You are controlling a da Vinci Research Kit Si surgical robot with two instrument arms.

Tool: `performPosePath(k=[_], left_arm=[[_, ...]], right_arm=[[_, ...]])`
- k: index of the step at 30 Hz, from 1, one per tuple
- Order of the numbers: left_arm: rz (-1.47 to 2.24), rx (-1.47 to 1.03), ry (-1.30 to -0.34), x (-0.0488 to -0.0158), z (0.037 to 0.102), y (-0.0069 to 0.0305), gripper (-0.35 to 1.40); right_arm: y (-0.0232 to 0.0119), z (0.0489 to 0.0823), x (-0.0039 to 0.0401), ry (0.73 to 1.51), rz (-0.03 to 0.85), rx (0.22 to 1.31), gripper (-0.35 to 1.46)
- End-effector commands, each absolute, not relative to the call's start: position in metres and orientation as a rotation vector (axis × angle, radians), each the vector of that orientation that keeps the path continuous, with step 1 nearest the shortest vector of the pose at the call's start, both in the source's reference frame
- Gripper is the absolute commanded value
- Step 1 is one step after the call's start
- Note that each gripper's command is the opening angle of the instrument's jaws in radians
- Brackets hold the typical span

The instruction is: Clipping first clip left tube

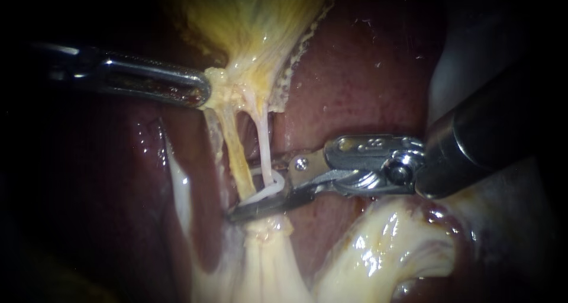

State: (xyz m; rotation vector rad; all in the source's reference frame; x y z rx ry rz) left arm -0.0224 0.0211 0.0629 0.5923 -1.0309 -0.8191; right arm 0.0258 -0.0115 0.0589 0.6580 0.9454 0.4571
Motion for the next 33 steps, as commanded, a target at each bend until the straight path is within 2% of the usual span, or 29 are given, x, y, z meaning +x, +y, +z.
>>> performPosePath(k=[1,17,27,33], left_arm=[[-0.819,0.592,-1.031,-0.0224,0.0629,0.0211,-0.35],[-0.818,0.593,-1.031,-0.0222,0.0628,0.0211,-0.35],[-0.818,0.593,-1.031,-0.0222,0.0628,0.0211,-0.35],[-0.818,0.594,-1.031,-0.0222,0.0628,0.0211,-0.35]], right_arm=[[-0.0114,0.0588,0.0255,0.946,0.457,0.658,0.47],[-0.0089,0.0553,0.0177,0.923,0.445,0.69,0.47],[-0.0086,0.0509,0.0191,0.967,0.471,0.712,0.46],[-0.0092,0.0509,0.021,0.975,0.479,0.706,0.46]])
